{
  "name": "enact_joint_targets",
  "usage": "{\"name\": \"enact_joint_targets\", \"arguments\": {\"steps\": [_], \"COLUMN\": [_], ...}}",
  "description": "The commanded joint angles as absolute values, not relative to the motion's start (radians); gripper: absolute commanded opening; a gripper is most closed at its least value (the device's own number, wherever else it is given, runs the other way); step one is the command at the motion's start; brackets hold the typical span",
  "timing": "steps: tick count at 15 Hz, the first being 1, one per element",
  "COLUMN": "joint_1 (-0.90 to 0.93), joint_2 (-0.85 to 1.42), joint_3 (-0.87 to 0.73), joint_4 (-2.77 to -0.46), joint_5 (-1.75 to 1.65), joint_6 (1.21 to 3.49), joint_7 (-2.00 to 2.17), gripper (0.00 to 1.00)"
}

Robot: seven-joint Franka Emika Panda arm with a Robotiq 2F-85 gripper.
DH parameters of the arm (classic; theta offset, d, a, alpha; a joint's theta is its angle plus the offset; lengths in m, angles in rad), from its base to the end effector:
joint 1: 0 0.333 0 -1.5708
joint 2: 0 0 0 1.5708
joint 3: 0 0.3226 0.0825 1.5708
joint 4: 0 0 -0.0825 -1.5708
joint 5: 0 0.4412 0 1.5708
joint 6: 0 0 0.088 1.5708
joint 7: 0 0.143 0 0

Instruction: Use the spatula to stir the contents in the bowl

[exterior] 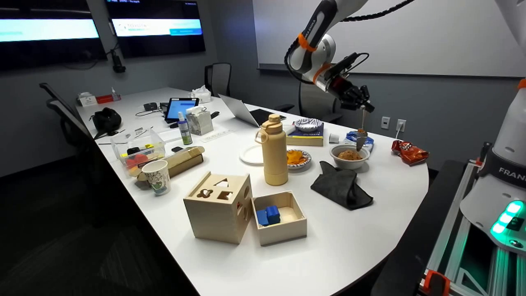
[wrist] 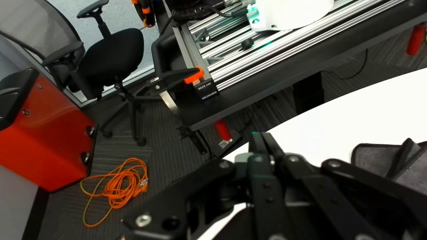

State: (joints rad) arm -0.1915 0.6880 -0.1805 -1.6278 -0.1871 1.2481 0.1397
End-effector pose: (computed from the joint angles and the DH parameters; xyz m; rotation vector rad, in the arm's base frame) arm 0.5218 -0.2334 0.1566 2.4561 -0.6188 -1.5288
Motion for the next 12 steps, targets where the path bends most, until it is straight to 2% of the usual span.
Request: {"name": "enact_joint_targets", "arguments": {"steps": [1,12], "joint_1": [-0.183,-0.227], "joint_2": [0.718,0.706], "joint_3": [-0.175,-0.133], "joint_4": [-1.604,-1.599], "joint_5": [-0.199,-0.094], "joint_6": [1.214,1.248], "joint_7": [0.130,-0.028], "gripper": [0.01,0.01]}}
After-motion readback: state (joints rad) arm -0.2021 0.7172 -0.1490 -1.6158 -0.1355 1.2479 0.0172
